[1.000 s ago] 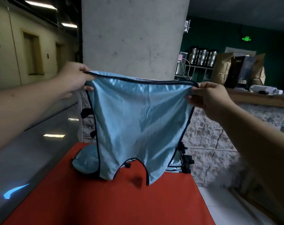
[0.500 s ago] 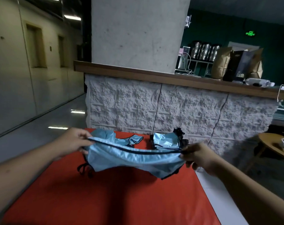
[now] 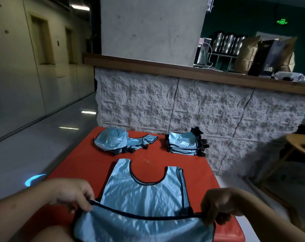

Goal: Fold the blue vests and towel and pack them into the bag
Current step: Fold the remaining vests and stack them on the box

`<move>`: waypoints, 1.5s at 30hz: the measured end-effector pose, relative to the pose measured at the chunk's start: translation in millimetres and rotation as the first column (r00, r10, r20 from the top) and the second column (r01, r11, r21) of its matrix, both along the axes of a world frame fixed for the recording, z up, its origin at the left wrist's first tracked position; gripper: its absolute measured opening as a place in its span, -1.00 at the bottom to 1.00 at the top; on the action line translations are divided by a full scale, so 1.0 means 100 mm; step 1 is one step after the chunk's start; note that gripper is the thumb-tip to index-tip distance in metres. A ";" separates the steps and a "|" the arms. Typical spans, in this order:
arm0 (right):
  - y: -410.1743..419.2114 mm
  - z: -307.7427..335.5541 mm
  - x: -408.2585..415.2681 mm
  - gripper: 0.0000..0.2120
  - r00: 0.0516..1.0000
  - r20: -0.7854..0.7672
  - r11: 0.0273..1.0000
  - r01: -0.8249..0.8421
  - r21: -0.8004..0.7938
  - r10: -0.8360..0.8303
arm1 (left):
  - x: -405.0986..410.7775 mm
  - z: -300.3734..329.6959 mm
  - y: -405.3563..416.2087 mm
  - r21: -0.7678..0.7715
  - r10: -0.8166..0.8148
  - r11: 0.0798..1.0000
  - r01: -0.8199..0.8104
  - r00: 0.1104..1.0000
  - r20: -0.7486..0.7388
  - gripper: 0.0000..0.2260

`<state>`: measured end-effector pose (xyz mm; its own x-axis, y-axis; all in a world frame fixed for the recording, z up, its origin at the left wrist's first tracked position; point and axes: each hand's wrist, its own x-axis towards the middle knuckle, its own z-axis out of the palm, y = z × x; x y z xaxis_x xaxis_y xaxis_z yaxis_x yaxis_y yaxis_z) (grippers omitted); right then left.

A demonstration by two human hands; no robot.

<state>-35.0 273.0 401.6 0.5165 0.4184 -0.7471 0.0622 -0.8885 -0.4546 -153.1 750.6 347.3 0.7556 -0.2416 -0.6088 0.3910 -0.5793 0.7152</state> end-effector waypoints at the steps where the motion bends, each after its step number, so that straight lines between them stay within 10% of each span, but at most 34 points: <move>1: 0.02 -0.09 0.11 -0.88 1.000 0.022 1.000 0.020 0.004 -0.020 | 0.11 -0.04 -0.02 0.008 0.022 1.000 -0.023 0.999 0.032 -0.91; 9: 0.15 -0.58 0.90 -0.93 0.886 0.202 0.884 0.346 0.313 -0.418 | 1.15 -0.31 -0.05 0.001 0.278 0.956 -0.295 0.901 0.334 -0.88; 18: 0.47 -1.37 2.22 -0.55 0.679 0.405 0.772 0.405 0.490 -0.613 | 2.56 -1.00 0.08 0.055 0.337 0.869 -0.492 0.669 0.663 -0.83; 29: 0.85 -1.96 2.79 -0.76 0.503 0.748 0.854 0.495 0.162 -0.433 | 3.14 -1.63 0.10 0.244 0.311 0.683 -0.688 0.577 0.756 -0.82; 33: 1.30 -2.05 2.20 -0.54 0.354 0.882 0.942 0.236 0.237 -0.310 | 2.78 -1.42 -0.48 0.394 0.007 0.590 -0.705 0.492 0.871 -0.71; 36: 1.66 -2.19 1.56 -0.37 0.485 0.872 0.996 -0.015 0.083 -0.066 | 2.39 -1.60 -1.06 0.549 -0.232 0.703 -0.452 0.584 0.778 -0.61; 40: 1.40 -2.43 1.44 -0.27 0.616 0.788 0.993 0.103 -0.055 -0.020 | 2.34 -1.95 -1.00 0.733 -0.193 0.620 -0.281 0.851 0.489 -0.39; 45: 0.88 -2.47 1.57 -0.26 0.594 0.800 0.962 0.258 -0.093 -0.082 | 2.43 -2.02 -0.58 0.731 -0.149 0.600 -0.326 0.852 0.502 -0.24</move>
<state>122.2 360.8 154.3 0.9841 0.1641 -0.0685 0.1537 -0.9786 -0.1367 89.6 692.7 145.8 0.9719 0.2217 -0.0791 0.2292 -0.9679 0.1035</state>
